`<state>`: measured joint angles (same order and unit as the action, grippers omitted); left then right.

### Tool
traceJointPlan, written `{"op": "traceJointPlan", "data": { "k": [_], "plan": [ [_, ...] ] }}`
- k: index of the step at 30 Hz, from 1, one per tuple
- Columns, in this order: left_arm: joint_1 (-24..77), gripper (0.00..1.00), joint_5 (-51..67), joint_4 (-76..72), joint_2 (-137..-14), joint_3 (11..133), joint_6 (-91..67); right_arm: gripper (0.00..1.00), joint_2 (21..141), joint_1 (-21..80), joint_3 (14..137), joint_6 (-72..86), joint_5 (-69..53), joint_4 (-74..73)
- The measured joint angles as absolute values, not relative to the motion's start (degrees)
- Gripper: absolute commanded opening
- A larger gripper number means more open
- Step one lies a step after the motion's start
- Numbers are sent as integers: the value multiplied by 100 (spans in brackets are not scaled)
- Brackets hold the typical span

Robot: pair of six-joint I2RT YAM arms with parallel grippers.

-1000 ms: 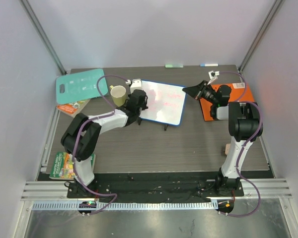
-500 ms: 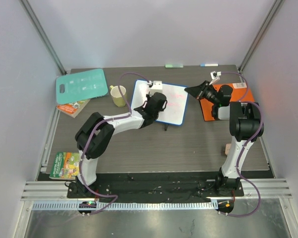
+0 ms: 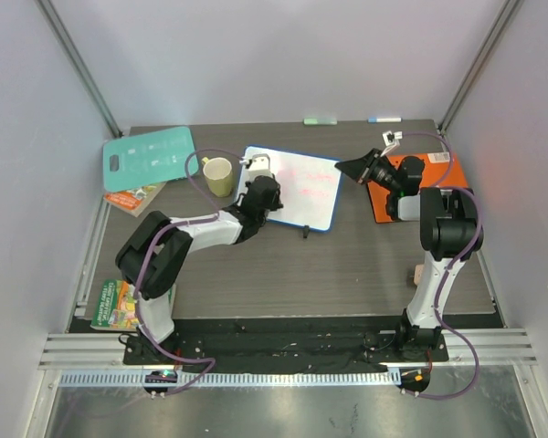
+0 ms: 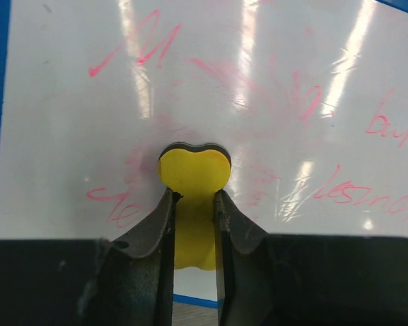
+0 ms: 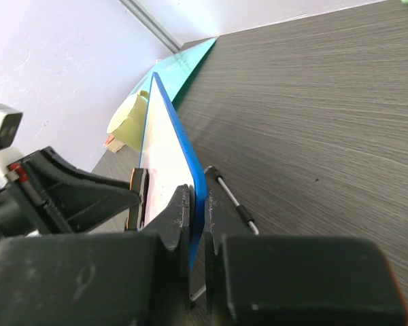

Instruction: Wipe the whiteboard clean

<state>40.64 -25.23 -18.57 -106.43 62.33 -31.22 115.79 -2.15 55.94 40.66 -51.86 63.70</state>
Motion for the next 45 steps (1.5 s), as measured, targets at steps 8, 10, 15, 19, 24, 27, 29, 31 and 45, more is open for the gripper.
{"op": "traceJointPlan", "data": {
  "k": [8,10,15,19,24,27,29,31,45],
  "plan": [
    [3463,0,-2655,-1492,-10372,5999,-3280,1,11579,-134,5594,4069,-5179,6469],
    [3374,0,-2812,-1347,-10366,6031,-3253,1,11579,-134,5594,4069,-5181,6469],
    [3341,0,-2886,-1157,-10379,6125,-3118,1,11579,-134,5594,4069,-5194,6477],
    [3437,0,-2869,-1050,-10567,6372,-2928,1,11579,-134,5594,4088,-5186,6447],
    [3907,0,-3203,-893,-11059,7148,-2491,2,11579,-237,5594,4110,-5107,6423],
    [4338,0,-3039,-1044,-11288,7524,-2475,1,11579,-270,5594,4108,-5116,6416],
    [4580,0,-2860,-1164,-11410,7686,-2506,2,11579,-270,5594,4104,-5118,6416],
    [4733,0,-2738,-1249,-11500,7773,-2532,1,11579,-270,5594,4086,-5122,6416],
    [3911,0,-2410,-1538,-10610,6333,-3282,1,11579,-148,5594,4073,-5223,6473]
  ]
}}
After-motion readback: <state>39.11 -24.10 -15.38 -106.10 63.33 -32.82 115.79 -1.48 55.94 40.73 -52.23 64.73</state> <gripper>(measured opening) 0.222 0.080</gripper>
